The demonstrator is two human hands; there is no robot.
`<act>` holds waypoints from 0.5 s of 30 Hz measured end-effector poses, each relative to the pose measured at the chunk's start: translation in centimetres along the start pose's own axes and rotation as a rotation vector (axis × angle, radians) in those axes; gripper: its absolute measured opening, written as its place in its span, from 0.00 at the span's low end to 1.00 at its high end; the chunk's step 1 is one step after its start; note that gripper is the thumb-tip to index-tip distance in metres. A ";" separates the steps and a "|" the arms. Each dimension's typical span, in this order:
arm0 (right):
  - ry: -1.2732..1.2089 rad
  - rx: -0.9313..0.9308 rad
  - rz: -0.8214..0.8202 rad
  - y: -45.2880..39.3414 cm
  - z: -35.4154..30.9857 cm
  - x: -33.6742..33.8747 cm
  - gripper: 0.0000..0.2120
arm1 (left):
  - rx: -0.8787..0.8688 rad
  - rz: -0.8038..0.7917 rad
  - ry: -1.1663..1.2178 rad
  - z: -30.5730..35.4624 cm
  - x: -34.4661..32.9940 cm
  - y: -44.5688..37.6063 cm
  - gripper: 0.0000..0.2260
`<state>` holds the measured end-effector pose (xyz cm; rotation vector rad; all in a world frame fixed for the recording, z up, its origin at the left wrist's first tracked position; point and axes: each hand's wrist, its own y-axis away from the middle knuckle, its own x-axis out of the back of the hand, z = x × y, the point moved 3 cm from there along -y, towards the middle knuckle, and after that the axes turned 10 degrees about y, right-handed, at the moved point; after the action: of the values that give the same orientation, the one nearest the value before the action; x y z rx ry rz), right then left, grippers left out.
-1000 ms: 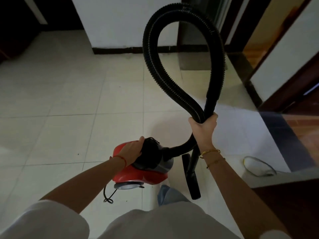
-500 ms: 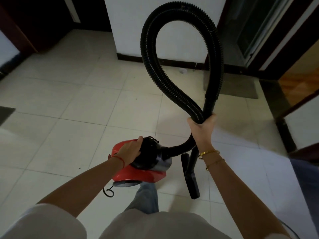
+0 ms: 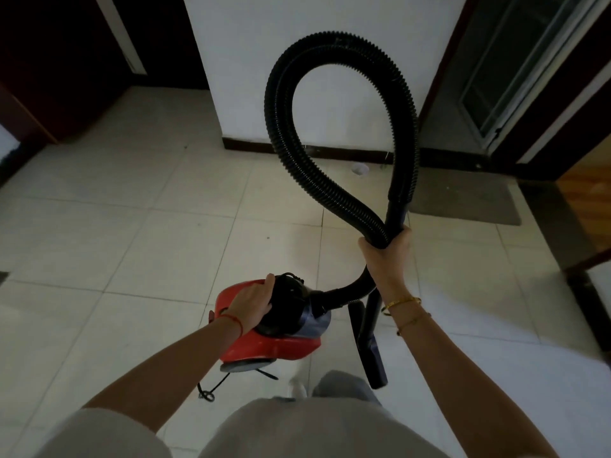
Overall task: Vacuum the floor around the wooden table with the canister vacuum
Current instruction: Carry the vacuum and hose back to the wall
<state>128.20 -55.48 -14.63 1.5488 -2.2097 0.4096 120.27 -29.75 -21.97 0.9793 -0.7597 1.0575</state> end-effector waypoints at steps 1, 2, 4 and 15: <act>-0.003 -0.004 0.001 -1.5 -0.8 -1.0 0.27 | -0.005 -0.002 -0.015 -0.7 1.0 -1.7 0.22; -0.010 -0.006 -0.001 -3.0 -1.5 -2.1 0.27 | -0.007 -0.004 -0.023 -1.5 2.1 -3.4 0.22; -0.023 -0.007 -0.009 -6.2 -2.9 -4.3 0.26 | -0.011 -0.002 -0.023 -3.0 4.1 -7.2 0.21; -0.068 -0.052 -0.044 -27.0 -7.3 -16.8 0.27 | 0.014 -0.013 -0.045 -9.8 12.8 -28.9 0.24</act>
<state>159.80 -47.47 -16.30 1.6030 -2.2142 0.2883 152.19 -21.18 -22.65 1.0219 -0.7828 1.0332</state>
